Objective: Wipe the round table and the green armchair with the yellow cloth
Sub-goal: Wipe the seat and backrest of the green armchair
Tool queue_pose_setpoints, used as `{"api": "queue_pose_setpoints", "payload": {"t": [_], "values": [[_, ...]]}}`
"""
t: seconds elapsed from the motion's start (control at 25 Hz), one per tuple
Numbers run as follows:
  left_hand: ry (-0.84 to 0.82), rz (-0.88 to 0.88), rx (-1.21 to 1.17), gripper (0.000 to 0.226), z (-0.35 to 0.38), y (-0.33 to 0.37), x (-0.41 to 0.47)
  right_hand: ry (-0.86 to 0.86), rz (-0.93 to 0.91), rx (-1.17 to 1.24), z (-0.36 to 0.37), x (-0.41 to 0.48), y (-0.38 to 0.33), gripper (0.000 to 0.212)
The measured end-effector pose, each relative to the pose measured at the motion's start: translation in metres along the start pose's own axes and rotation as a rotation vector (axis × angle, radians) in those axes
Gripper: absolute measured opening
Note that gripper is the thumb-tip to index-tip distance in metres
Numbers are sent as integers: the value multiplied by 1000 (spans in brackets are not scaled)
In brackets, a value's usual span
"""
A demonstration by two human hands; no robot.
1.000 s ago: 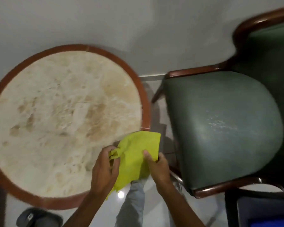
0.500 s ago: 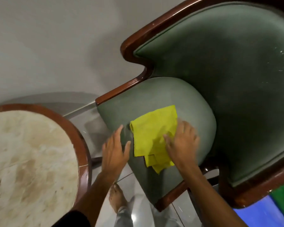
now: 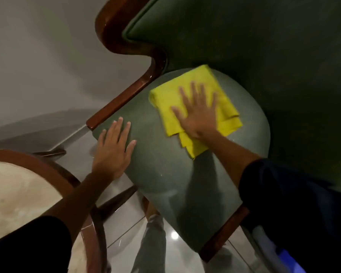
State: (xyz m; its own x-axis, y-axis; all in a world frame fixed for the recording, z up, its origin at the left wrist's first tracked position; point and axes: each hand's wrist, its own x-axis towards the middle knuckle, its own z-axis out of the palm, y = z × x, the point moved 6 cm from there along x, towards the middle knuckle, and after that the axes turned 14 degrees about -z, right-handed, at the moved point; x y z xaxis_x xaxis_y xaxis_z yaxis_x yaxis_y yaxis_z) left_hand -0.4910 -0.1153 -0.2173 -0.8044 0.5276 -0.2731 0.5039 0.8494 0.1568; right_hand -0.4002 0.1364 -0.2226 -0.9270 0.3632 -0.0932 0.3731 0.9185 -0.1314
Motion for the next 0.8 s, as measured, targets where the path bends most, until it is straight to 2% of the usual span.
{"api": "queue_pose_setpoints", "payload": {"t": [0.12,0.2,0.24,0.28,0.32,0.44,0.52,0.6,0.64,0.72,0.8], "values": [[-16,40,3,65,6,-1,4,143,561,35,-7,-85,59,67],[-30,50,-9,66,9,-3,3,188,837,86,1,-166,35,68],[-33,53,-20,66,10,-4,5,179,898,107,9,-198,6,68],[-36,59,-43,65,10,-6,6,159,872,91,17,-219,-32,70],[-38,72,-91,63,9,-8,7,147,753,45,22,-228,-73,71],[-65,87,-345,62,1,-20,10,101,142,20,36,-179,-166,68],[-108,43,-473,64,-2,-30,9,97,-94,44,29,-106,-170,65],[-141,22,-455,70,-3,-32,6,49,-94,8,18,-38,-122,66],[-158,15,-417,74,-1,-29,5,13,-11,-2,13,-21,-84,67],[-177,-24,-352,75,3,-21,4,28,297,13,2,-39,-4,68],[-164,-71,-323,72,5,-12,2,141,574,45,-5,-104,36,68]]}}
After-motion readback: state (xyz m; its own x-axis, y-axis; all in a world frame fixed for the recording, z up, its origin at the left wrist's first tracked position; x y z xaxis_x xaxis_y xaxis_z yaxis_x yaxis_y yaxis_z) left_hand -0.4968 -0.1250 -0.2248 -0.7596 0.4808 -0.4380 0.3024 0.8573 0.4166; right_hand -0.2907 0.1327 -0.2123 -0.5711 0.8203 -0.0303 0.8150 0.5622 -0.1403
